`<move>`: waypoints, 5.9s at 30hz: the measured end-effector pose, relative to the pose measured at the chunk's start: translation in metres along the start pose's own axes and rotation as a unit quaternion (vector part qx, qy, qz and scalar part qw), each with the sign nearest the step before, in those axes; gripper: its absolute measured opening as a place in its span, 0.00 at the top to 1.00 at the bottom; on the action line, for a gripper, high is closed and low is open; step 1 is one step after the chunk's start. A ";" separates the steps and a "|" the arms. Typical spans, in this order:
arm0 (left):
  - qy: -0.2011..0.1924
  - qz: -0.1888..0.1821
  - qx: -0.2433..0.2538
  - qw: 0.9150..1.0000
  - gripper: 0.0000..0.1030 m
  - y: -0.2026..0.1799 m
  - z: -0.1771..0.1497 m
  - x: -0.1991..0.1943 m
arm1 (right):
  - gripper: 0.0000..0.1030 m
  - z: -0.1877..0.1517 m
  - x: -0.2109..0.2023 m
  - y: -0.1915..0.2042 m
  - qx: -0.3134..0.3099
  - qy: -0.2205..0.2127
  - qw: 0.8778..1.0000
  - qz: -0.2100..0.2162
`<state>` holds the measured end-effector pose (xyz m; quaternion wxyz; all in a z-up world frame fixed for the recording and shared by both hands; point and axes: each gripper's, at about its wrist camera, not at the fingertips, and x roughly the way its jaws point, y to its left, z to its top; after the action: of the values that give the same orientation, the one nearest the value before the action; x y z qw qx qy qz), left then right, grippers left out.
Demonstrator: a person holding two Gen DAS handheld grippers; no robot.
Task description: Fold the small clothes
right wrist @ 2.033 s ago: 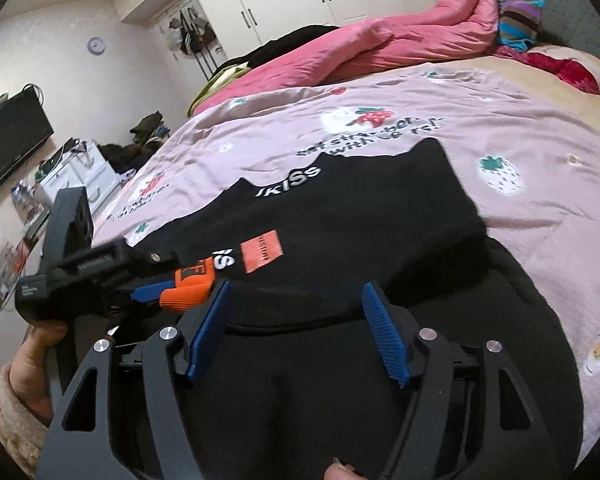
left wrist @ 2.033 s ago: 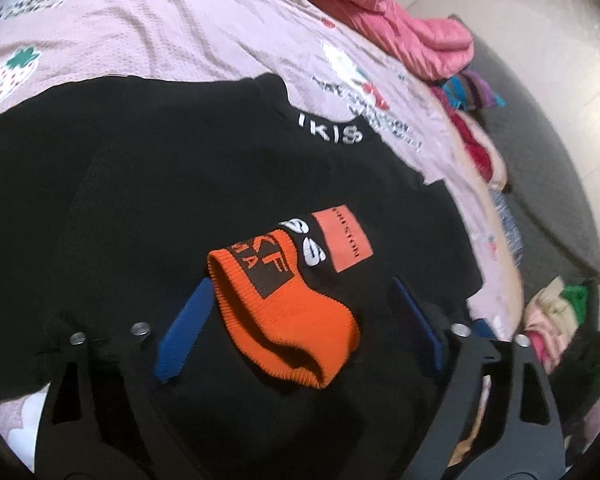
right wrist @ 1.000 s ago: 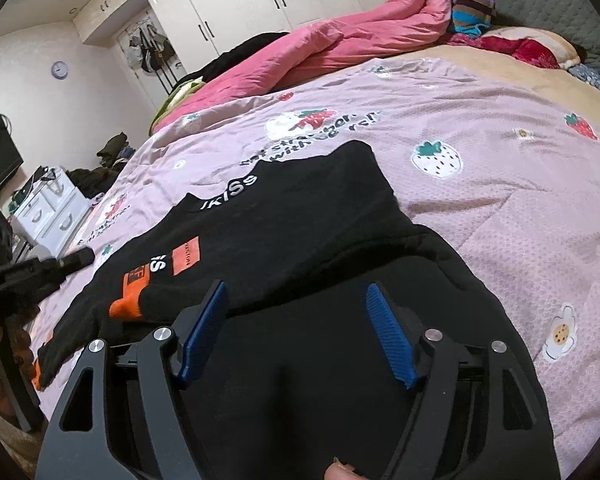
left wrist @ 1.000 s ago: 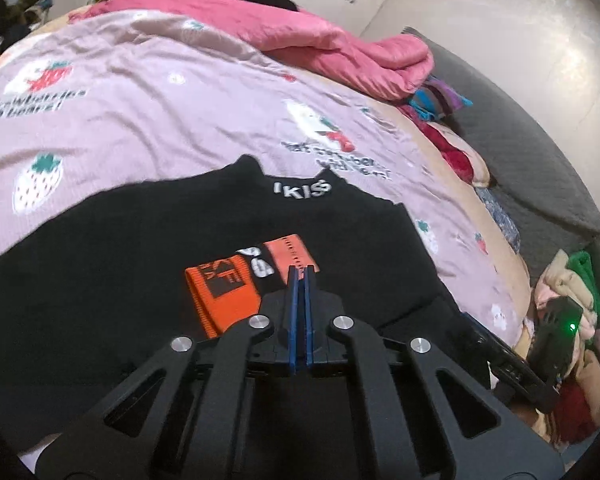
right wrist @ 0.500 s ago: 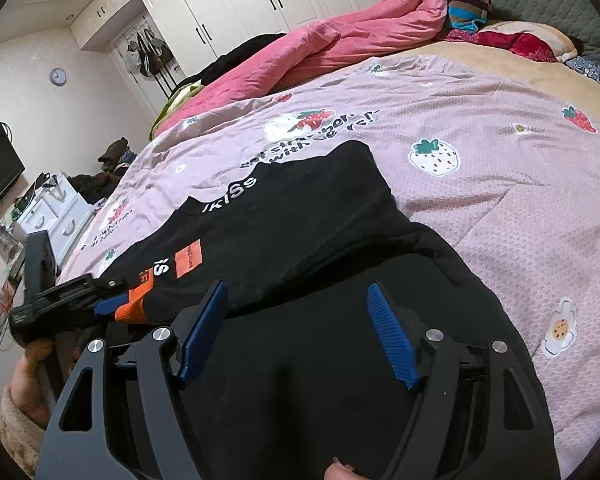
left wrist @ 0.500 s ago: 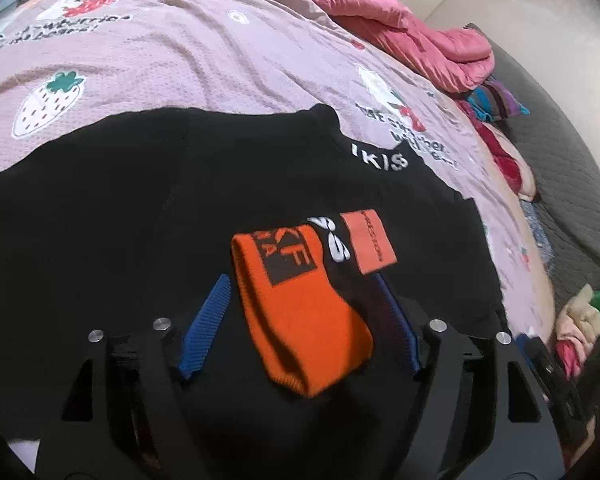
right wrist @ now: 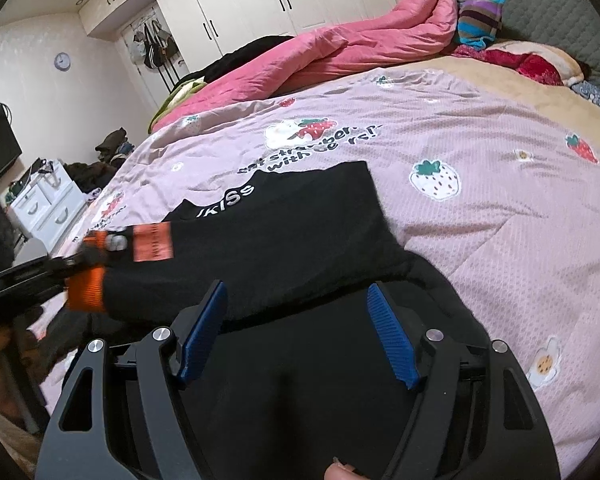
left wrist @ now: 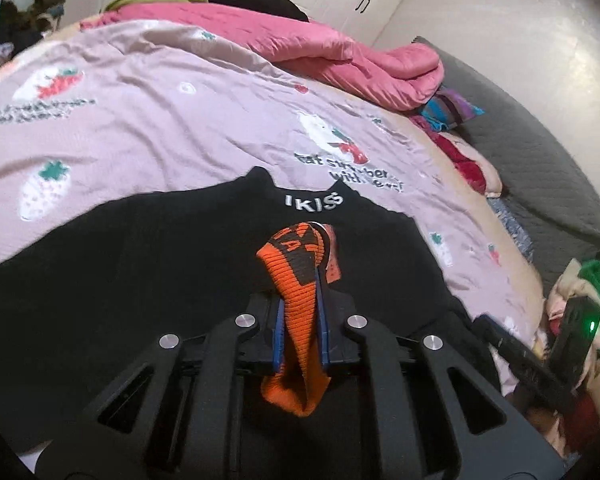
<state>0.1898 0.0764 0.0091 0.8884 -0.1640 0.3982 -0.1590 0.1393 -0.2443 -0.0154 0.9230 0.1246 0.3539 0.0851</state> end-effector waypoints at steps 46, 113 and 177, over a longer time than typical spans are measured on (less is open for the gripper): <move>0.068 0.086 0.003 0.994 0.09 0.018 -0.029 0.012 | 0.04 0.009 0.015 0.022 -0.062 0.019 0.998 -0.021; -0.106 0.294 -0.242 0.919 0.09 0.211 -0.084 -0.216 | 0.04 -0.064 0.019 0.311 -0.299 0.053 0.934 0.191; -0.135 0.085 -0.199 0.967 0.84 0.161 -0.047 -0.158 | 0.04 -0.052 0.017 0.205 -0.123 0.070 0.980 0.139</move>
<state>0.0787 0.2787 0.0158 0.8936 -0.3232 0.3107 0.0237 0.1030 -0.0355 -0.0038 0.8833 0.0515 0.3840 0.2640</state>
